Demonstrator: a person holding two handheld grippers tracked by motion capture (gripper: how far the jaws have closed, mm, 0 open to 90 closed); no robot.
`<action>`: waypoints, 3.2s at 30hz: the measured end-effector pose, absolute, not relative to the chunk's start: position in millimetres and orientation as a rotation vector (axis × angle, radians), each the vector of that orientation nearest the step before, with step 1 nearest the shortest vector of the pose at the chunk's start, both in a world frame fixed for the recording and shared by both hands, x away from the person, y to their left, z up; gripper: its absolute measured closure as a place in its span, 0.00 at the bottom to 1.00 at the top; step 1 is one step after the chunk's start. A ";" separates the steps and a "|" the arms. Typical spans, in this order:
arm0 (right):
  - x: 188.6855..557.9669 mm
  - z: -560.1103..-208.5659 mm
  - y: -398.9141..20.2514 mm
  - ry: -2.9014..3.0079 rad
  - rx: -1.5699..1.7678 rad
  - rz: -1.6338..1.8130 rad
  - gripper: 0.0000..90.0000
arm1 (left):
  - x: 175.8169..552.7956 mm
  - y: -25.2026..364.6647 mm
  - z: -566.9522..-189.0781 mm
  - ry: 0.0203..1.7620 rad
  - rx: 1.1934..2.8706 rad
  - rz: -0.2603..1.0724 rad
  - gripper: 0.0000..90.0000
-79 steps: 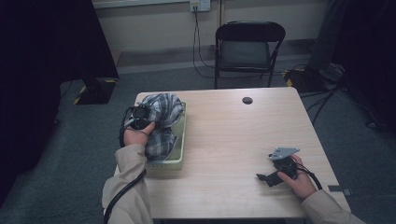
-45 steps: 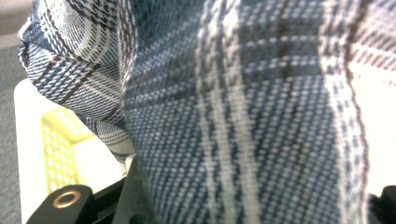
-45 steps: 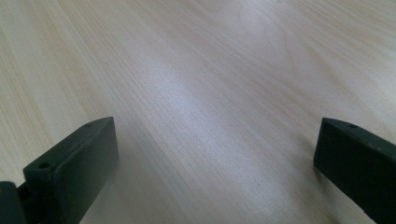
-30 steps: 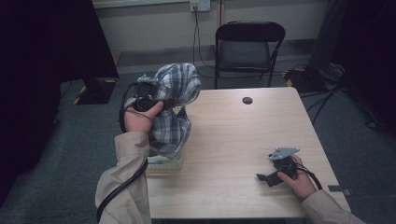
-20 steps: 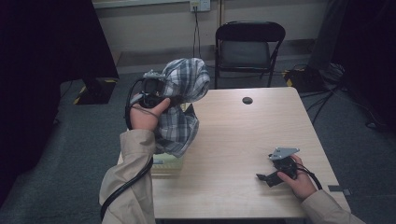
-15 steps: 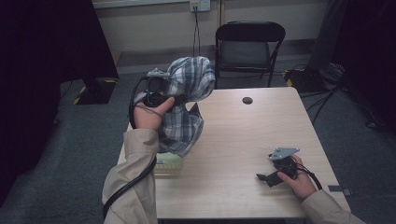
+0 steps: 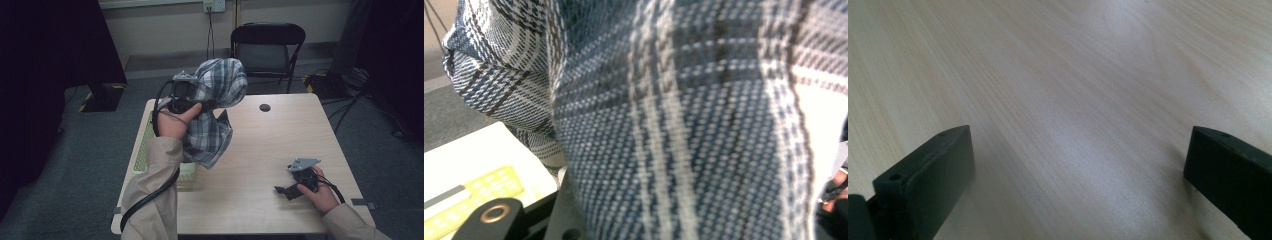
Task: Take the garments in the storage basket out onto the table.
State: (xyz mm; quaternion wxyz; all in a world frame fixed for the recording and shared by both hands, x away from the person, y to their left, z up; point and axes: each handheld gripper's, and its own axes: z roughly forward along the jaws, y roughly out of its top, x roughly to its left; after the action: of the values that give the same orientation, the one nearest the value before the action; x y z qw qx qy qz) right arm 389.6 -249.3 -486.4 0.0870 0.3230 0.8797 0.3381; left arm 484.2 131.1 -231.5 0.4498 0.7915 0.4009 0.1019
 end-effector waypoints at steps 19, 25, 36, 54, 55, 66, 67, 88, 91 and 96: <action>389.7 -486.4 -249.3 2.620 0.962 1.007 0.00 | 484.3 89.3 -247.0 0.915 1.951 0.172 0.70; 389.7 -486.5 -249.3 2.620 0.961 1.008 0.00 | 485.0 77.0 -257.6 0.909 1.970 0.149 0.70; 389.7 -486.5 -249.3 2.620 0.961 1.008 0.00 | 486.6 61.3 -273.3 0.901 1.980 0.110 0.70; 389.7 -486.4 -249.3 2.620 0.961 1.007 0.00 | 485.2 46.1 -306.7 0.932 1.966 0.088 0.70; 389.7 -486.4 -249.3 2.620 0.961 1.007 0.00 | 485.0 45.2 -308.4 0.932 1.971 0.088 0.70; 389.7 -486.5 -249.3 2.620 0.960 1.007 0.00 | 484.8 36.6 -328.3 0.945 1.984 0.087 0.70; 389.7 -486.5 -249.3 2.620 0.960 1.007 0.00 | 484.7 35.8 -330.9 0.947 1.986 0.085 0.70; 389.7 -486.4 -249.4 2.622 0.960 1.006 0.00 | 487.8 29.5 -364.1 0.980 1.987 0.058 0.69; 389.6 -486.4 -249.4 2.622 0.960 1.006 0.00 | 488.3 27.4 -366.8 0.979 1.993 0.066 0.69; 389.6 -486.4 -249.4 2.622 0.961 1.006 0.00 | 489.5 25.8 -374.2 0.991 2.000 0.074 0.69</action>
State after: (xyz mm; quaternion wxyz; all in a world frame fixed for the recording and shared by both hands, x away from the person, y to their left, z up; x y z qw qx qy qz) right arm 389.6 -249.4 -486.4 0.0868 0.3225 0.8800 0.3377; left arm 489.5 25.8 -374.2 0.4387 0.8047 0.3990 0.0296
